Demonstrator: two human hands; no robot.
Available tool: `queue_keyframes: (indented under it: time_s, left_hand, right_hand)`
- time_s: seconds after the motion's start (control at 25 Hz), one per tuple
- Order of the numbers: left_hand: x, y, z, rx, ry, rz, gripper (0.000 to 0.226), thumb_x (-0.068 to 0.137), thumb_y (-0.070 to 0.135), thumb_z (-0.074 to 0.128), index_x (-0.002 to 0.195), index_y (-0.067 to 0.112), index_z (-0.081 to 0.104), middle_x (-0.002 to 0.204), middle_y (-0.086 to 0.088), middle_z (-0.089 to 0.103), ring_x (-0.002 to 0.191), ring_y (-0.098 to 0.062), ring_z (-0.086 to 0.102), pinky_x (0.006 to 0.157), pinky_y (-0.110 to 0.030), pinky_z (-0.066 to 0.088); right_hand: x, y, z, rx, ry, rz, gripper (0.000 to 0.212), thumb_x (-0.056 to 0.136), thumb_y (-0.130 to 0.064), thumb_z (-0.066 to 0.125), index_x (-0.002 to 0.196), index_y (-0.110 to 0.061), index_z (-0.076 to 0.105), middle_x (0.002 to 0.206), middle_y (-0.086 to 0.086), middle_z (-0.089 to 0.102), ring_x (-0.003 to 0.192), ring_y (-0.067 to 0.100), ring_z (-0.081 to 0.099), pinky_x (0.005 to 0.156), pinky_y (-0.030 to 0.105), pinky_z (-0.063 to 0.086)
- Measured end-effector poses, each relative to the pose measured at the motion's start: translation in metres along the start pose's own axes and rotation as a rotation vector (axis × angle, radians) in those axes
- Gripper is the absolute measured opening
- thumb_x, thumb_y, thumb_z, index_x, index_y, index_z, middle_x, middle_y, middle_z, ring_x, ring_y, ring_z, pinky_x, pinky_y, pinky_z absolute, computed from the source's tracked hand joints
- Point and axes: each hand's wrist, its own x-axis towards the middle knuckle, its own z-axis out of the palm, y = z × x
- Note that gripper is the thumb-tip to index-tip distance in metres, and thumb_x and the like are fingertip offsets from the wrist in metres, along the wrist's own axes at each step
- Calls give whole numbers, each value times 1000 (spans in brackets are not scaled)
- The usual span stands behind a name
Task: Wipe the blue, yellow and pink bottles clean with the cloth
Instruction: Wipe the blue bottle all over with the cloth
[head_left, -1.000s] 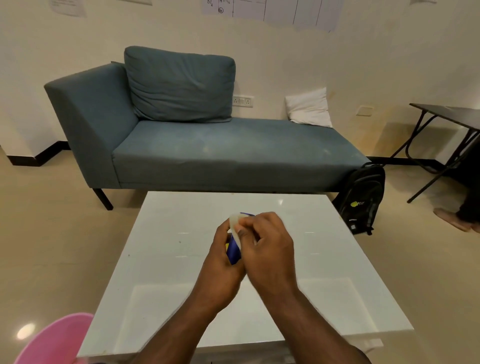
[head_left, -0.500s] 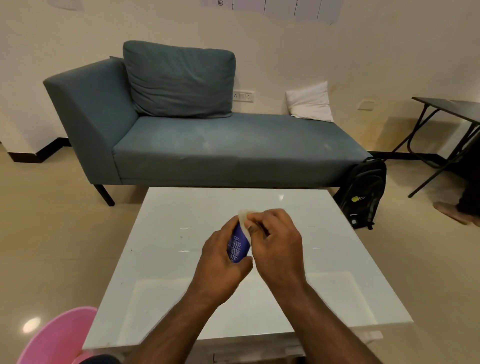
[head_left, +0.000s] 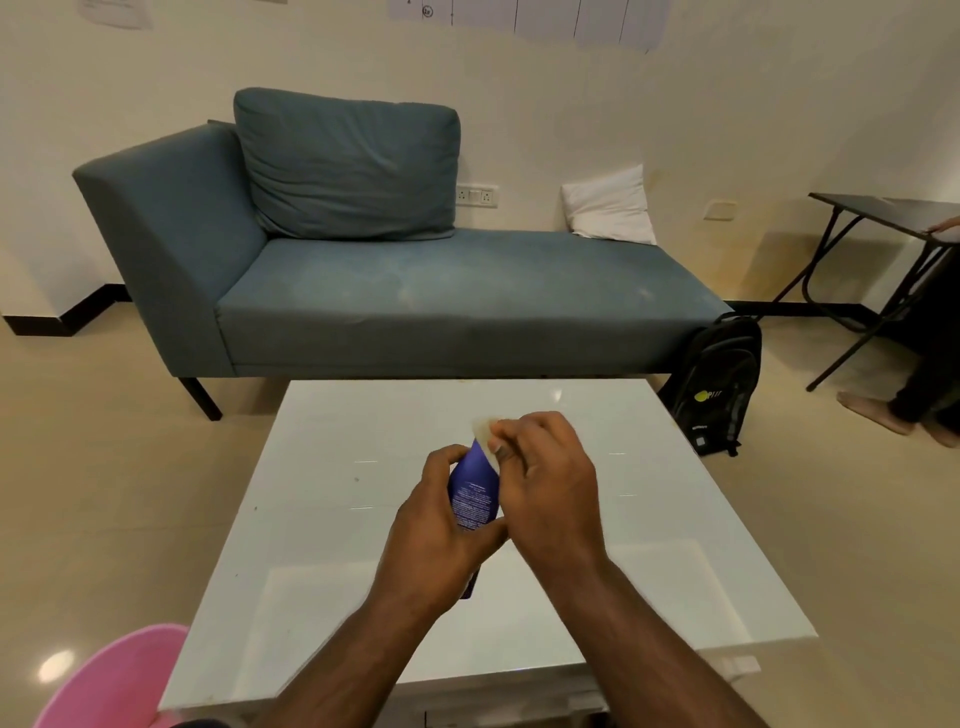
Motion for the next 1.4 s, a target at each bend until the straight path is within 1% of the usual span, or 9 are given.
queue_keyframes:
  time_s: [0.16,0.32,0.48,0.6,0.8,0.92,1.0,1.12,1.4]
  left_hand:
    - [-1,1,-3,-16,16,-13,64,72,56,69,125,41,36,116,15,57,86,-5,61,59,-3,47]
    - [-3,2,-1,-12,-19,28,70,71,55,66,131,41,34,124,18,50,97,-8,58,71,1,44]
    - [0,-5,-4,61,-12,55,65,83,42,74,139,36,41,134,11,56,109,-13,61,94,-25,56]
    - [-3,-6,-3,175,5,48,71,85,42,73,145,32,37,142,7,52,117,-17,58,99,-33,53]
    - [-2,-1,-4,104,51,14,57,85,38,73,136,27,48,125,4,63,100,-15,62,89,-24,53]
    - [-5,-2,-8,153,35,49,62,84,37,76,137,32,45,121,11,58,100,-15,61,87,-26,56]
    - [-8,-3,-12,117,7,57,66,83,33,78,137,37,41,120,14,57,98,-16,63,84,-24,57]
    - [-8,-3,-17,72,-52,61,63,85,28,78,130,45,38,115,15,56,91,-9,63,74,-10,50]
    - [-1,0,-20,104,-95,100,51,87,17,75,122,42,47,111,10,62,93,-13,62,81,-23,50]
  right_hand:
    - [-12,-2,1,-23,-101,-82,36,85,-38,59,109,-12,66,102,5,64,83,16,62,74,23,56]
    - [4,5,-4,60,8,73,21,88,-25,63,106,-15,66,102,0,62,80,9,58,69,-1,45]
    - [-10,-2,0,-56,-128,-117,25,88,-27,61,109,-14,64,102,1,61,87,15,58,75,9,44]
    - [5,7,-6,-60,-45,-78,19,87,-20,64,103,-11,68,97,4,63,84,11,56,76,4,37]
    - [-15,-5,4,-147,-218,-169,32,83,-28,66,112,-15,62,106,4,61,94,18,57,79,31,55]
    - [4,6,-4,-155,-123,-193,22,84,-20,64,103,-10,67,97,6,64,88,16,58,78,20,49]
    - [16,9,-12,-56,-53,-65,13,88,-14,62,99,-11,67,93,2,63,80,9,57,77,15,47]
    - [21,5,-23,170,-234,235,10,93,-15,58,98,-20,64,93,-6,63,82,6,60,74,12,49]
    - [25,-13,-40,123,-376,139,20,93,-22,58,110,-21,68,103,-8,63,94,12,60,86,19,48]
